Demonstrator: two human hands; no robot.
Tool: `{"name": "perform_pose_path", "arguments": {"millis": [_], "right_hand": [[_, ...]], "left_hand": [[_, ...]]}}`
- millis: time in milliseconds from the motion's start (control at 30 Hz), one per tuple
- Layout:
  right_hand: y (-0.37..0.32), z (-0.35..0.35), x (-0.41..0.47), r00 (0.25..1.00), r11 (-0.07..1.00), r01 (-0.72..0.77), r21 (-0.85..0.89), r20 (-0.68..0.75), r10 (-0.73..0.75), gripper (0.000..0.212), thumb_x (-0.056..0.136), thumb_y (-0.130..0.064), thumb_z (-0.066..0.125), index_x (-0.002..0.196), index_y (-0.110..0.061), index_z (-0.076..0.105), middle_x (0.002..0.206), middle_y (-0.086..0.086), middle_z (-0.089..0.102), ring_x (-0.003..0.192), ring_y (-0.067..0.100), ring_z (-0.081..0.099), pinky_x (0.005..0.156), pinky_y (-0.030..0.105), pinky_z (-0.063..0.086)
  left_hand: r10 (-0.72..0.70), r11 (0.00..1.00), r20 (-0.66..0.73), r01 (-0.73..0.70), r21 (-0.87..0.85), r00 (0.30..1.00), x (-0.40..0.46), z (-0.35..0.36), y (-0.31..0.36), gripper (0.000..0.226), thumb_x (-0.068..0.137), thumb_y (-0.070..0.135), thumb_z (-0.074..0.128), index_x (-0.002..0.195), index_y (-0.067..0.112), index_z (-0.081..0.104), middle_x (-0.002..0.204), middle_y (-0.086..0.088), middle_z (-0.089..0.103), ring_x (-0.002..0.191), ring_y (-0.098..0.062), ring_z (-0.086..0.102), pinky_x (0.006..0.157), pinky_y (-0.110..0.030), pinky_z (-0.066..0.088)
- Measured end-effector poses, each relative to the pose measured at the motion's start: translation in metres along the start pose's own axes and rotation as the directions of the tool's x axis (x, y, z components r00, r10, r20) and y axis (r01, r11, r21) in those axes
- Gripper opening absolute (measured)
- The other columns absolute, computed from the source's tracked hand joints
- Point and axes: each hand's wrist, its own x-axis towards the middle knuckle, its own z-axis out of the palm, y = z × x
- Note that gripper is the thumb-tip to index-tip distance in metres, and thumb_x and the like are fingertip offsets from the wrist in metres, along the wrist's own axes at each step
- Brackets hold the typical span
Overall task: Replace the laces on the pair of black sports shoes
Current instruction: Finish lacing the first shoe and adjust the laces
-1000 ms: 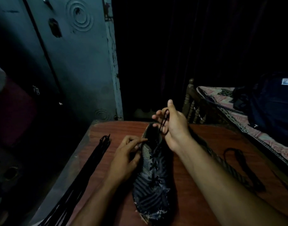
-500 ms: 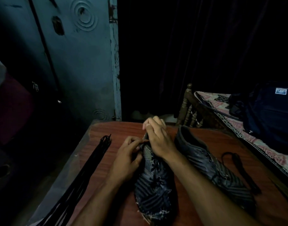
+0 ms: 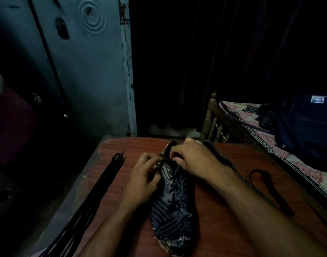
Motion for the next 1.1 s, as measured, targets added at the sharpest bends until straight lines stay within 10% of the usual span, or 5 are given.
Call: {"name": "perform_pose_path", "arguments": {"millis": [233,333,467,667,1100], "right_hand": [[0.000,-0.015,0.012,0.998,0.993,0.013,0.117,0.052,-0.019,0.021,0.095,-0.021,0.055,0.104,-0.028,0.073,0.108,-0.011,0.061,0.101,0.006,0.056,0.091,0.034,0.048],[-0.004,-0.023,0.005,0.999,0.967,0.036,0.253,-0.021,-0.032,0.017,0.094,-0.021,0.059,0.099,-0.026,0.074,0.095,-0.016,0.058,0.076,-0.009,0.048,0.072,0.016,0.038],[-0.003,-0.011,-0.007,0.993,0.986,0.077,0.151,0.082,-0.090,0.017,0.094,-0.038,0.060,0.099,-0.028,0.072,0.105,-0.014,0.063,0.101,0.008,0.058,0.091,0.035,0.048],[-0.001,-0.002,-0.007,0.994,0.999,-0.013,0.031,0.104,0.009,0.028,0.100,-0.044,0.051,0.105,-0.025,0.071,0.111,-0.010,0.062,0.107,0.016,0.055,0.094,0.038,0.048],[0.007,-0.010,-0.004,0.997,0.936,0.007,0.352,-0.069,0.018,0.014,0.088,-0.018,0.065,0.090,-0.028,0.075,0.086,-0.017,0.062,0.075,0.002,0.058,0.071,0.016,0.043]], "left_hand": [[0.037,0.999,0.029,-0.038,0.024,0.999,0.000,-0.003,0.002,0.035,0.083,0.026,0.051,0.115,0.034,0.058,0.128,0.022,0.057,0.114,-0.010,0.060,0.087,-0.032,0.050],[-0.019,0.998,0.033,0.021,-0.055,0.999,0.001,-0.001,0.003,0.024,0.091,0.027,0.056,0.104,0.041,0.041,0.104,0.025,0.057,0.092,-0.007,0.061,0.076,-0.030,0.049],[0.070,0.992,0.115,-0.081,0.096,0.991,0.001,0.000,0.000,0.022,0.097,0.038,0.051,0.118,0.043,0.050,0.125,0.045,0.046,0.119,0.003,0.044,0.093,-0.023,0.042],[0.080,0.979,0.170,-0.109,0.173,0.982,0.002,0.001,-0.005,0.054,0.088,0.044,0.048,0.138,0.028,0.059,0.148,0.019,0.041,0.134,0.000,0.037,0.104,-0.001,0.018],[0.033,0.994,0.102,-0.044,0.105,0.994,0.002,0.002,-0.001,0.051,0.086,0.037,0.055,0.136,0.030,0.050,0.126,0.018,0.048,0.116,-0.005,0.048,0.095,-0.028,0.045]]}}
